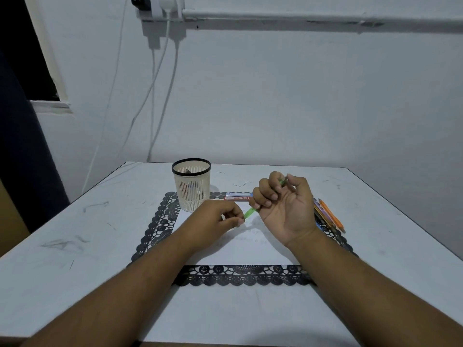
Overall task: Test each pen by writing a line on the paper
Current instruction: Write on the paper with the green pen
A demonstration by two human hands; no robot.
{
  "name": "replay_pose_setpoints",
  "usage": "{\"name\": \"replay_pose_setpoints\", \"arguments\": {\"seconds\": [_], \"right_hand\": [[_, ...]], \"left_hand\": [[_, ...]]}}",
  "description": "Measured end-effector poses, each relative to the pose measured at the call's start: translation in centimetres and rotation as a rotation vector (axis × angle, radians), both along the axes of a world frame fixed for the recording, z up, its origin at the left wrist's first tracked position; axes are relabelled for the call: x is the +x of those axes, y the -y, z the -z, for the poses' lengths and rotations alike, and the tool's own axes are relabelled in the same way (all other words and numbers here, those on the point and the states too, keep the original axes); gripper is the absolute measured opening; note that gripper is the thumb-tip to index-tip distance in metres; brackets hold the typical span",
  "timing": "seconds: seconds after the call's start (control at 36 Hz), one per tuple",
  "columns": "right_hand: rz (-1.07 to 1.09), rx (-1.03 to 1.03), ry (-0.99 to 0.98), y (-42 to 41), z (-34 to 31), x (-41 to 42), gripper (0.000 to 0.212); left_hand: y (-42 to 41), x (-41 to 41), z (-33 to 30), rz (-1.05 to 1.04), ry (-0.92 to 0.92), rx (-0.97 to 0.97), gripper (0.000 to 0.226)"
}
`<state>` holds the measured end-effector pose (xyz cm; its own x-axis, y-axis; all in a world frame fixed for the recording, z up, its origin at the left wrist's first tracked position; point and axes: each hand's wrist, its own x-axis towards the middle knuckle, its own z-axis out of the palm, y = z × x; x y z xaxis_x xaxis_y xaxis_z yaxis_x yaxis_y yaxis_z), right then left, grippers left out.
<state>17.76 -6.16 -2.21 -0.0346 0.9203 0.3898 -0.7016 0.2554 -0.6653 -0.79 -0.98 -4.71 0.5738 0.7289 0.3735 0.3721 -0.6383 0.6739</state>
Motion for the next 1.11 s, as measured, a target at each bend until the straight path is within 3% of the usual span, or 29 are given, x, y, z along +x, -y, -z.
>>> {"name": "replay_pose_setpoints", "arguments": {"seconds": [1.11], "right_hand": [[-0.088,0.059,0.046,-0.21,-0.01,0.68,0.030]], "left_hand": [[0.15,0.06,-0.08,0.046,0.039,-0.066,0.016]]}}
